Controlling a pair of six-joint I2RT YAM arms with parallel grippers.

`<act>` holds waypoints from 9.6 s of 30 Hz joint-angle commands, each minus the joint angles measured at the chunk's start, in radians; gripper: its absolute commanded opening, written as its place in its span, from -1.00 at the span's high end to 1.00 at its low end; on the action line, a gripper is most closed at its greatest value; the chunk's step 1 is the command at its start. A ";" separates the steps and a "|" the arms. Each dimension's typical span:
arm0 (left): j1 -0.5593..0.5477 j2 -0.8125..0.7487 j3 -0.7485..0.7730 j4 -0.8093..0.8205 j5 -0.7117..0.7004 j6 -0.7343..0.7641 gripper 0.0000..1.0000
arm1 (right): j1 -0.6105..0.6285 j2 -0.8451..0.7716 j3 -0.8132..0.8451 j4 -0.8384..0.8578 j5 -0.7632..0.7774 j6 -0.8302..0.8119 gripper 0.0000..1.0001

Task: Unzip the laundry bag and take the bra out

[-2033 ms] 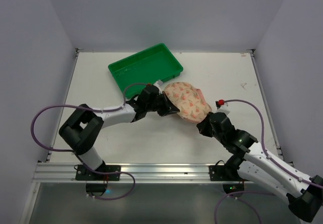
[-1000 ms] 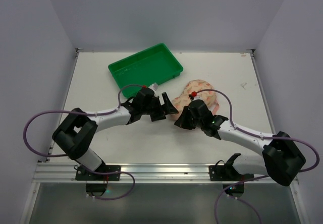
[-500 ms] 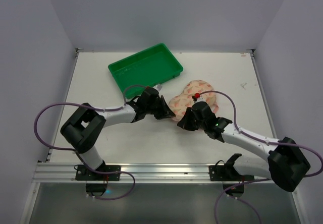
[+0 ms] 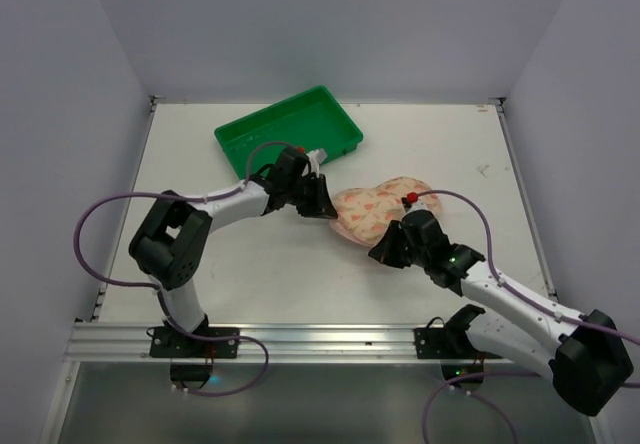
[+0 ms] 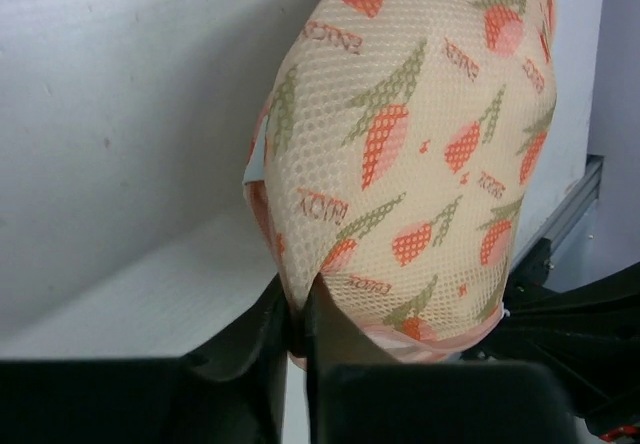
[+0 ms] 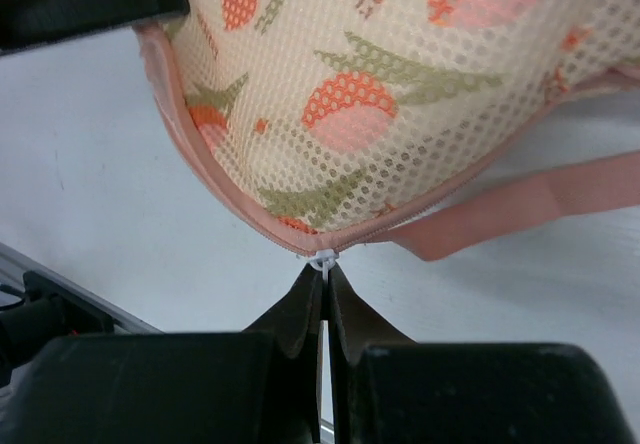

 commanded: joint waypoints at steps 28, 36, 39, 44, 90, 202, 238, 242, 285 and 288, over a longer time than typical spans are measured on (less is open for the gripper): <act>-0.099 -0.104 -0.179 0.203 -0.315 -0.390 0.10 | 0.049 0.479 0.245 0.300 -0.153 -0.048 1.00; -0.041 -0.219 -0.267 0.126 -0.343 -0.364 1.00 | 0.011 0.308 0.124 0.170 -0.058 -0.039 1.00; 0.011 -0.296 -0.321 0.056 -0.327 -0.312 1.00 | -0.052 0.232 0.078 0.093 -0.047 -0.030 1.00; 0.046 -0.408 -0.355 -0.067 -0.344 -0.149 1.00 | -0.153 0.073 0.035 -0.092 0.005 -0.023 1.00; -0.093 -0.046 -0.128 0.251 -0.112 -0.255 -0.54 | 0.035 0.522 0.271 0.309 -0.239 -0.042 1.00; 0.017 -0.255 -0.016 -0.055 -0.379 0.274 -0.90 | -0.273 0.452 0.542 -0.034 -0.166 -0.479 -0.73; 0.060 -0.009 0.216 0.057 -0.049 0.235 0.91 | -0.272 -0.162 0.307 -0.211 -0.152 -0.335 -0.91; -0.021 -0.018 0.255 0.054 -0.042 0.214 0.88 | -0.272 -0.205 0.344 -0.251 -0.121 -0.327 -0.91; -0.441 0.005 0.300 0.087 -0.206 0.082 -1.00 | -0.272 -0.661 0.393 -0.337 0.318 -0.344 -0.97; -0.392 -0.036 0.265 0.035 -0.296 0.058 -1.00 | -0.272 -0.650 0.383 -0.340 0.296 -0.344 -0.97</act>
